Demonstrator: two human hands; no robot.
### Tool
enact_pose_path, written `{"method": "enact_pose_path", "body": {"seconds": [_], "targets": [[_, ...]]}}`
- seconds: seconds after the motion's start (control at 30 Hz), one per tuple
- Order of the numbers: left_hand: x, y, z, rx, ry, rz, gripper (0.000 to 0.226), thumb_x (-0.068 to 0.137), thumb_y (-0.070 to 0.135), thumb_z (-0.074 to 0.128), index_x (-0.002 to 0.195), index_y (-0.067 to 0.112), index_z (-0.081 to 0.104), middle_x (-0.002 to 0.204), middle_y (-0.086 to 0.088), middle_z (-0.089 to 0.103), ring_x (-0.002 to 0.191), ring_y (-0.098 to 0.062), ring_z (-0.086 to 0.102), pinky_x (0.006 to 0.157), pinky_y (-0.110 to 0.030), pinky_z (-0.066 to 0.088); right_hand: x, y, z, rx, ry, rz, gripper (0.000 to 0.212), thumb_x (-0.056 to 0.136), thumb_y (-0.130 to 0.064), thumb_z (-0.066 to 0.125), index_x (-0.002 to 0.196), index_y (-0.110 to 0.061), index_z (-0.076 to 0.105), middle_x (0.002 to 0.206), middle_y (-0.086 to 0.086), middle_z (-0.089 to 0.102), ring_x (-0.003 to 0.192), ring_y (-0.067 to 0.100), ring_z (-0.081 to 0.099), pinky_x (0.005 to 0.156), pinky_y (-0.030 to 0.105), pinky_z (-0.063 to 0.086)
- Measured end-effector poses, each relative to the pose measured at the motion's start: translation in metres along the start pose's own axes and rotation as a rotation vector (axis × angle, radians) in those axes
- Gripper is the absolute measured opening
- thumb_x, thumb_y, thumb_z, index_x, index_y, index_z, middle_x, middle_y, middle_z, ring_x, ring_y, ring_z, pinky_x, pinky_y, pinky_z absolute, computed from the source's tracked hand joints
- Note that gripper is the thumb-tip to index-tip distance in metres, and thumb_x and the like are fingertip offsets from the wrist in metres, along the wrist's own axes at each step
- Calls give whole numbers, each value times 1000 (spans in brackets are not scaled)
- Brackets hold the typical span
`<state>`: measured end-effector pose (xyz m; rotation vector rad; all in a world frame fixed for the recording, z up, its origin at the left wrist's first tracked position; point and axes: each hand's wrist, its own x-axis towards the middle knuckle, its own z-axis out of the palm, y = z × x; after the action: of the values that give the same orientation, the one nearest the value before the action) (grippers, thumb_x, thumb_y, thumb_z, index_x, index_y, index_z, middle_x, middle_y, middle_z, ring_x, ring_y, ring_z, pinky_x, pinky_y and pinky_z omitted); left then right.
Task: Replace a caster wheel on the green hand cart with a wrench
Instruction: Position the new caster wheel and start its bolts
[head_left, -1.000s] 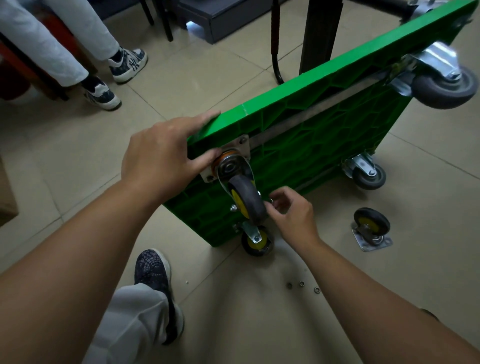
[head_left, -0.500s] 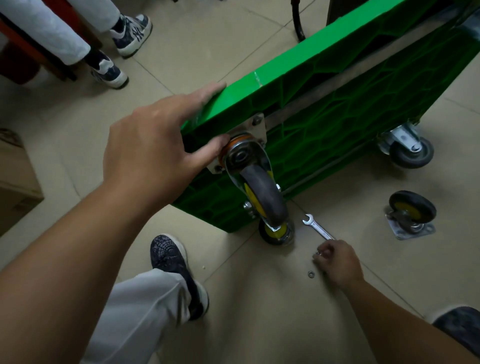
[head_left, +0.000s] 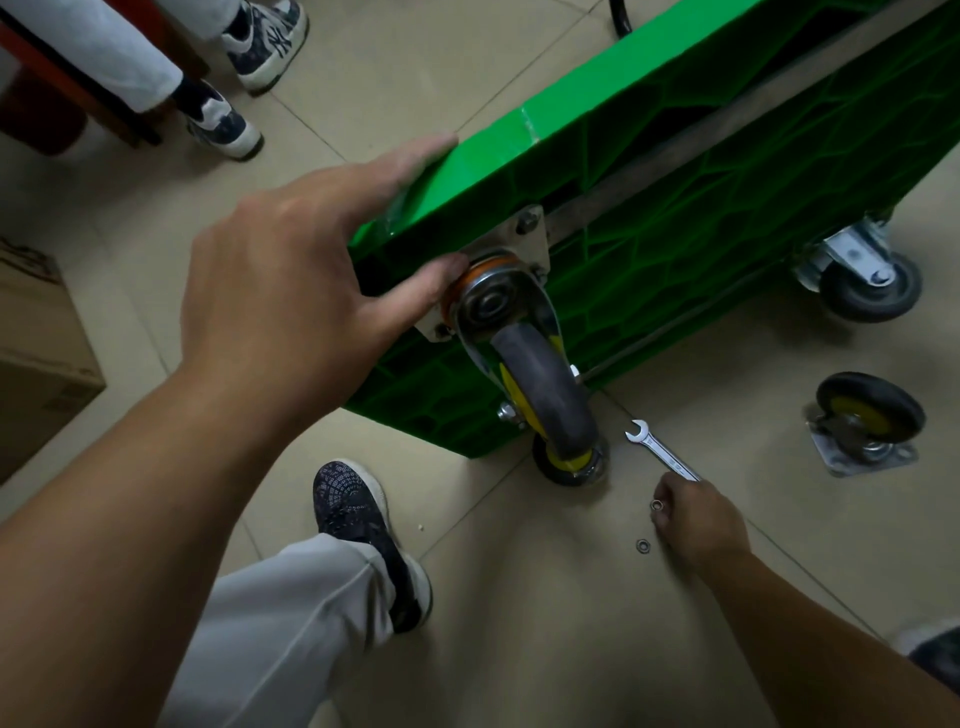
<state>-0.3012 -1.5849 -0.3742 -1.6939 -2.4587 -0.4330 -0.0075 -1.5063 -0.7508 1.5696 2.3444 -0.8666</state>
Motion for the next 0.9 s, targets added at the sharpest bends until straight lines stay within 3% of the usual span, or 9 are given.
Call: {"method": "enact_pose_path", "body": {"seconds": [0.13,0.3,0.5,0.57,0.63,0.73,0.8,0.9], "targets": [[-1,0,0,2,21,-3,61,90,56,66,148,48,47,125,6,71,101,-23,68,77,-43,55,0,-4,2,-12,-16,2,14,78,-21,69,84,-25,57,82,-2,62,83,28,63,70,32,45],[4,-1,2,-15,7,4,62,88,60,64,147,53,46,124,4,71,103,-27,67,78,-45,54,-5,-16,-25,1,-55,-29,16,82,-30,70,94,-25,60,97,-1,64,91,25,62,76,32,49],[3,3,2,18,27,1,62,89,54,69,146,53,46,128,4,70,108,-31,66,77,-38,48,-17,-106,-155,683,177,-131,21,94,-43,65,91,-22,67,83,-7,68,78,7,65,69,22,46],[2,3,1,19,15,13,62,90,54,67,148,52,44,130,6,68,111,-29,65,78,-38,47,-39,-150,-202,945,191,-196,27,98,-45,57,92,-21,68,89,2,71,80,13,67,73,32,54],[0,3,0,7,3,9,62,90,55,66,148,51,44,130,8,65,114,-27,63,79,-38,48,-70,-181,-230,1062,75,-289,29,96,-49,56,102,-23,67,101,2,71,91,14,68,82,38,57],[-1,8,-4,-44,4,-30,61,88,52,69,146,46,50,133,11,59,117,-25,62,84,-38,49,-109,-204,-237,798,2,-370,63,75,-67,71,128,-36,56,121,-11,64,111,7,62,93,33,53],[-3,15,-9,-88,25,-33,57,89,45,70,143,43,55,134,11,59,116,-25,61,88,-37,47,-121,-213,-232,632,71,-353,77,75,-54,80,140,-32,44,129,-11,58,115,8,57,95,27,48],[-5,29,-18,-162,100,35,47,90,39,70,136,37,64,125,10,64,114,-22,60,93,-37,43,-123,-228,-225,570,184,-272,74,78,-43,82,138,-29,40,128,-6,57,115,16,57,94,33,50]]}}
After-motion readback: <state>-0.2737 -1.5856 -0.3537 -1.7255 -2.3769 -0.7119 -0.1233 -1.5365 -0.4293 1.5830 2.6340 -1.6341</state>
